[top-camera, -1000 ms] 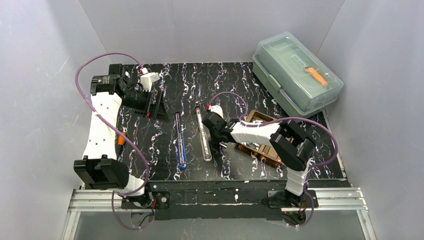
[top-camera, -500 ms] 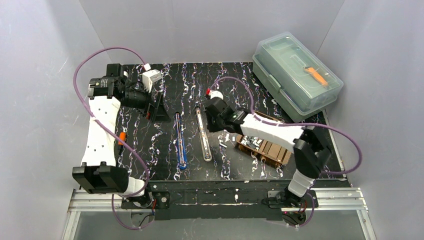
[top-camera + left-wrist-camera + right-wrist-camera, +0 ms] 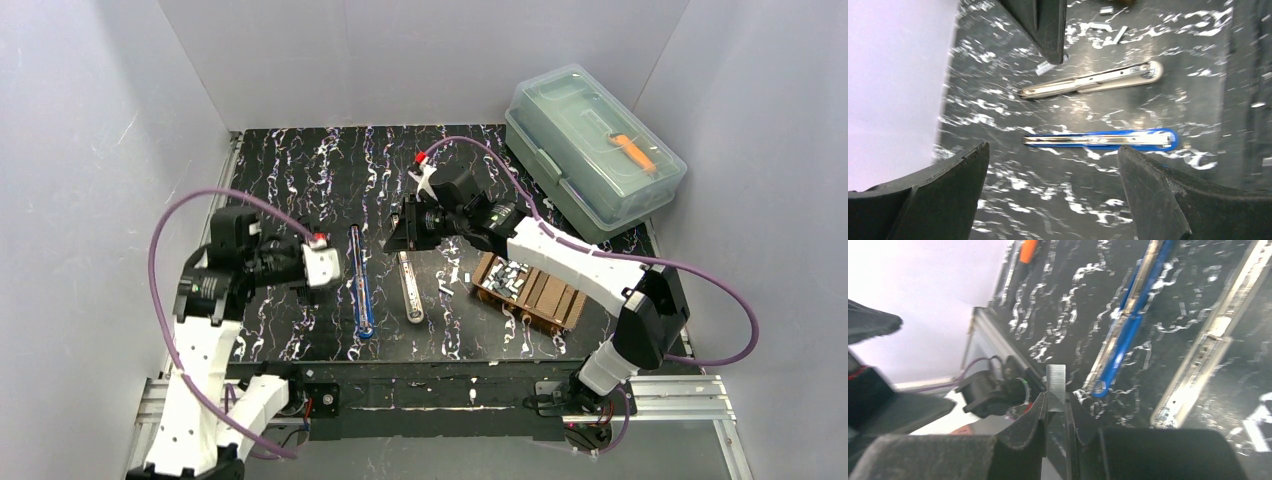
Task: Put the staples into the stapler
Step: Pick up the staple from the center of the board.
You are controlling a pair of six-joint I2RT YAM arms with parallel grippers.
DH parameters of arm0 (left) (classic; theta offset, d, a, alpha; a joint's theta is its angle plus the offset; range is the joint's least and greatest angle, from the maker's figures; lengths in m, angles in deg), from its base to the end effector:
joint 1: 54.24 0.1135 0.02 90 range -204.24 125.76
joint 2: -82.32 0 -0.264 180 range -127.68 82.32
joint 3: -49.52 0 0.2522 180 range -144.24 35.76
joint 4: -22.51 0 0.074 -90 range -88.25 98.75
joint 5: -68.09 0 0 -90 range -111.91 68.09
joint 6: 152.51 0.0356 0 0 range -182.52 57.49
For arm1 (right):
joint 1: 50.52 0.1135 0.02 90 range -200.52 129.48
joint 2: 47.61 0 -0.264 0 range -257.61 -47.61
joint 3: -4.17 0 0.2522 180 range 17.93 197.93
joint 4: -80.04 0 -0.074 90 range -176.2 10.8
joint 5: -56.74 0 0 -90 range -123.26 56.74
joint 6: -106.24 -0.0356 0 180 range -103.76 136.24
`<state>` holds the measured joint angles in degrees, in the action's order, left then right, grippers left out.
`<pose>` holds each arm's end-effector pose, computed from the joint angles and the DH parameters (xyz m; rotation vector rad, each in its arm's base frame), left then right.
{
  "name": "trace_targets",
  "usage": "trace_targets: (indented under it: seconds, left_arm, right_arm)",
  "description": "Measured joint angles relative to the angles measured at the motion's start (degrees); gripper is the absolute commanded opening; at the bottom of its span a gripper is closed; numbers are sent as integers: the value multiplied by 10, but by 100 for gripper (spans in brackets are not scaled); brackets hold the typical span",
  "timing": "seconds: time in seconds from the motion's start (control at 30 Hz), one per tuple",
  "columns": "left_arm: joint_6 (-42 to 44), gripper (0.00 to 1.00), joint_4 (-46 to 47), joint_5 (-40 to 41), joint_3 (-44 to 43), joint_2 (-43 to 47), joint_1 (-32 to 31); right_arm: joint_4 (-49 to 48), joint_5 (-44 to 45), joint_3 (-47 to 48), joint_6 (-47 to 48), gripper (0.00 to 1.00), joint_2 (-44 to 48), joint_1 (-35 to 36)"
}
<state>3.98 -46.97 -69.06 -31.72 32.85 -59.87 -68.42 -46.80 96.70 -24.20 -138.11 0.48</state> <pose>0.1373 -0.0398 0.3869 1.4962 1.3401 -0.2507 0.2257 0.2919 0.3329 -0.3709 2.2800 1.1530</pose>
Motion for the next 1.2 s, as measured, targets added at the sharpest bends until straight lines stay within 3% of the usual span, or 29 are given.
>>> trace_targets:
  seconds: [0.43, 0.6, 0.93, 1.2]
  left_arm:
    - [250, 99, 229, -8, 173, 120, -17]
    - [306, 88, 282, -39, 205, 155, -17]
    - [350, 79, 391, -88, 268, 193, -17]
    - [354, 54, 446, -94, 277, 192, -17]
  right_arm:
    - [-147, -158, -17, -125, 18, 0, -7]
    - [-243, -197, -48, -196, 18, -14, -7]
    - [-431, -239, -95, -349, 18, -35, -7]
    - [-514, -247, -121, -413, 17, -37, -7]
